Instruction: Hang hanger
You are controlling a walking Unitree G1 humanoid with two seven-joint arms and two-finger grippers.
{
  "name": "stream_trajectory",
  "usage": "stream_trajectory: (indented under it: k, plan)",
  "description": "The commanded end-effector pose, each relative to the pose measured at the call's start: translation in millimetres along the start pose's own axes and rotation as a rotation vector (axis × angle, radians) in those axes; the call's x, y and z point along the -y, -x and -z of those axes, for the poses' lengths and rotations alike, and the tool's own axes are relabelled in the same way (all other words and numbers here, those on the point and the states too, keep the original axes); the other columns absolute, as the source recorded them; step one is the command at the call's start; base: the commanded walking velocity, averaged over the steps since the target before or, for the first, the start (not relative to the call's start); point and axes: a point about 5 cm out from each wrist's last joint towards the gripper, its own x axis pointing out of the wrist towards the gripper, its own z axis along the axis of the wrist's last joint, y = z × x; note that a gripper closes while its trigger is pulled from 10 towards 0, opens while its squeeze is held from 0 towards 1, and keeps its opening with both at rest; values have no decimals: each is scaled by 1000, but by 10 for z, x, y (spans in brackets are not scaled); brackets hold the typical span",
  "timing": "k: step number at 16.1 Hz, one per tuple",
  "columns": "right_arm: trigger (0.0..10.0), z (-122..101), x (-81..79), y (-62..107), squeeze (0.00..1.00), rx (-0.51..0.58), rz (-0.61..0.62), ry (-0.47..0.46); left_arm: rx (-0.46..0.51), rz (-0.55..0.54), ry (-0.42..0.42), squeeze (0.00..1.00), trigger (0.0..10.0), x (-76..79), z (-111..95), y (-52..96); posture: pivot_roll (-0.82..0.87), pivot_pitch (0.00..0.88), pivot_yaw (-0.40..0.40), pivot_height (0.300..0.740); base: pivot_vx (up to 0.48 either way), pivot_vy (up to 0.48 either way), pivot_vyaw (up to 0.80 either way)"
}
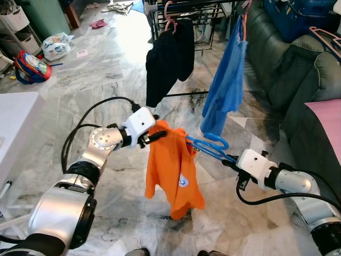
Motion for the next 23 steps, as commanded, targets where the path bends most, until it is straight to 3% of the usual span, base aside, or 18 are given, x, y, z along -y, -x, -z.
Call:
stream_trajectory:
  k: [1, 2, 3, 5, 7, 11, 17, 19, 20, 21, 22, 23]
  plan:
    - [0, -93, 49, -34, 0, 41, 21, 29, 4, 11, 47, 490, 10000, 17, 57, 45, -65, 176, 78, 740, 0, 0, 0]
    - [0, -90, 47, -44, 0, 39, 22, 29, 17, 19, 80, 467, 10000, 30, 62, 44, -66, 179, 77, 740, 0, 0, 0]
    - [0, -85, 58, -61, 0, 32, 32, 35, 30, 23, 99, 196, 10000, 46, 64, 40, -65, 180, 76, 740, 0, 0, 0]
    - [0, -94, 72, -94, 0, 33, 46, 36, 35, 28, 121, 4, 10000, 82, 85, 35, -62, 180, 76, 740, 0, 0, 0]
    - [0, -135, 68, -160, 0, 48, 53, 36, 44, 13, 178, 0, 10000, 154, 120, -2, -62, 178, 78, 740, 0, 0, 0]
    - [0, -282, 87, -277, 0, 103, 67, 36, 32, -67, 212, 0, 10000, 252, 136, -113, -69, 178, 80, 740, 0, 0, 0]
    - [0, -311, 122, -304, 0, 115, 99, 41, 45, -264, 327, 0, 10000, 254, 186, -140, -72, 173, 78, 740, 0, 0, 0]
    - [0, -326, 116, -326, 0, 120, 101, 39, 78, -351, 438, 0, 9529, 224, 200, -134, -68, 171, 77, 740, 0, 0, 0]
    - [0, -327, 115, -328, 0, 121, 102, 39, 84, -356, 452, 0, 9529, 221, 197, -136, -68, 171, 77, 740, 0, 0, 0]
    - [0, -332, 111, -337, 0, 123, 102, 39, 85, -365, 456, 0, 3255, 213, 189, -141, -66, 169, 78, 740, 0, 0, 0]
    - [0, -343, 107, -354, 0, 127, 102, 38, 96, -351, 495, 0, 3176, 235, 162, -185, -68, 170, 77, 740, 0, 0, 0]
    - [0, -346, 109, -357, 0, 128, 101, 36, 102, -339, 514, 0, 9020, 252, 151, -207, -68, 171, 77, 740, 0, 0, 0]
